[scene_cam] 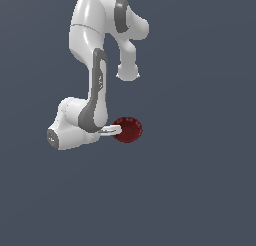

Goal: Pick up the object and move it to a goal position.

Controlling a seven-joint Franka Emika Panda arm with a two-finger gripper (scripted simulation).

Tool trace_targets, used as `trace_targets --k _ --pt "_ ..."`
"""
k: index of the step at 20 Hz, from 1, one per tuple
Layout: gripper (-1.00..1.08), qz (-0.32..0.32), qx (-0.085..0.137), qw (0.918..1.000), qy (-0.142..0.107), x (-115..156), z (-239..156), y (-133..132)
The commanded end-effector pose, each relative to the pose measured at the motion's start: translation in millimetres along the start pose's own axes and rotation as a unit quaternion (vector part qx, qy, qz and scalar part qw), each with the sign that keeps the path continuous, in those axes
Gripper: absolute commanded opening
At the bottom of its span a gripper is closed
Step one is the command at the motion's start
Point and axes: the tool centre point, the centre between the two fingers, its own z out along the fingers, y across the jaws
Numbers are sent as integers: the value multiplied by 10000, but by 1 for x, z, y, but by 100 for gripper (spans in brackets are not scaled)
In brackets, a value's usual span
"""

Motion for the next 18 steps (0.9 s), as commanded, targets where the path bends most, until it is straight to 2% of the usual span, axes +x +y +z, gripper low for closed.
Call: trace_targets --k 1,18 --pt "28 0 0 10000 0 0 0 0" --pt "28 -7 16 10000 -13 0 30 0"
